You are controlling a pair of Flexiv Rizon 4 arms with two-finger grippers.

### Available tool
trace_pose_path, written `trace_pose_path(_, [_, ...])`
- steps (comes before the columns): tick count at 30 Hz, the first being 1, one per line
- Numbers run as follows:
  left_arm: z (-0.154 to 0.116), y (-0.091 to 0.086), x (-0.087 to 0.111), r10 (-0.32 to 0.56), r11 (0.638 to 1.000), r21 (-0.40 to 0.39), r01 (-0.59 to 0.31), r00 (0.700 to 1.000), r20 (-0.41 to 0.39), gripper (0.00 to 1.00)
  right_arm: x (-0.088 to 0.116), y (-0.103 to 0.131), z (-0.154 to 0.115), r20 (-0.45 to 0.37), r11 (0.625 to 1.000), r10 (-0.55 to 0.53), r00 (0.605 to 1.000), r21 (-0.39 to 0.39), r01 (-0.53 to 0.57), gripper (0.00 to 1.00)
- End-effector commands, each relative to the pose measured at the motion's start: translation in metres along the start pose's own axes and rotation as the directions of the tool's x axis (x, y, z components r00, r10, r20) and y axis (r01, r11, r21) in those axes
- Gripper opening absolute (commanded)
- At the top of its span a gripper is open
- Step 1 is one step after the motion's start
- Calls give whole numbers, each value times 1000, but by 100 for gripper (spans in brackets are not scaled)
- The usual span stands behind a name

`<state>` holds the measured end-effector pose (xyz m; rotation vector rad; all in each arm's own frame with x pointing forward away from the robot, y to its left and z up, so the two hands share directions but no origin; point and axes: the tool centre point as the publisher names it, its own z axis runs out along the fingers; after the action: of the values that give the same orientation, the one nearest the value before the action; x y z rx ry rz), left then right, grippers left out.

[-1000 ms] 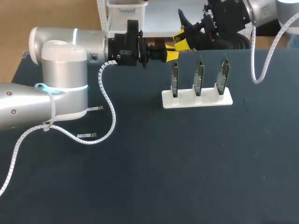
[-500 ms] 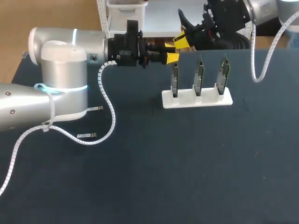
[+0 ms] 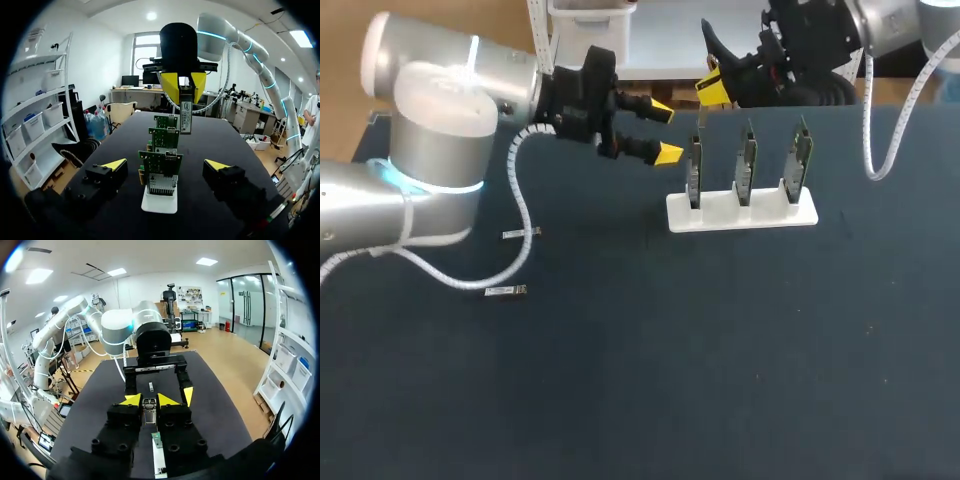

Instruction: Pick up the optical module with the left hand, and insert it into the network port with the right hand.

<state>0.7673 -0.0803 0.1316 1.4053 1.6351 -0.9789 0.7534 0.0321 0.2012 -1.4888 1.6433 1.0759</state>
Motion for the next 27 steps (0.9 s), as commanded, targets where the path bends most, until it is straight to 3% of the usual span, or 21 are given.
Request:
trace_pose_path(1, [3, 10, -2, -17, 1000, 15, 18, 995, -97, 100, 3, 6, -2, 6, 1000, 1, 1000, 12, -1, 0])
trace_pose_path(11, [15, 18, 13, -26, 999, 33, 33, 982, -188, 100, 5, 9, -6, 10, 1000, 5, 1000, 16, -6, 0])
trace_pose_path(27, [17, 21, 29, -43, 998, 32, 52, 968, -246, 100, 5, 7, -8, 5, 1000, -3, 1000, 11, 3, 0])
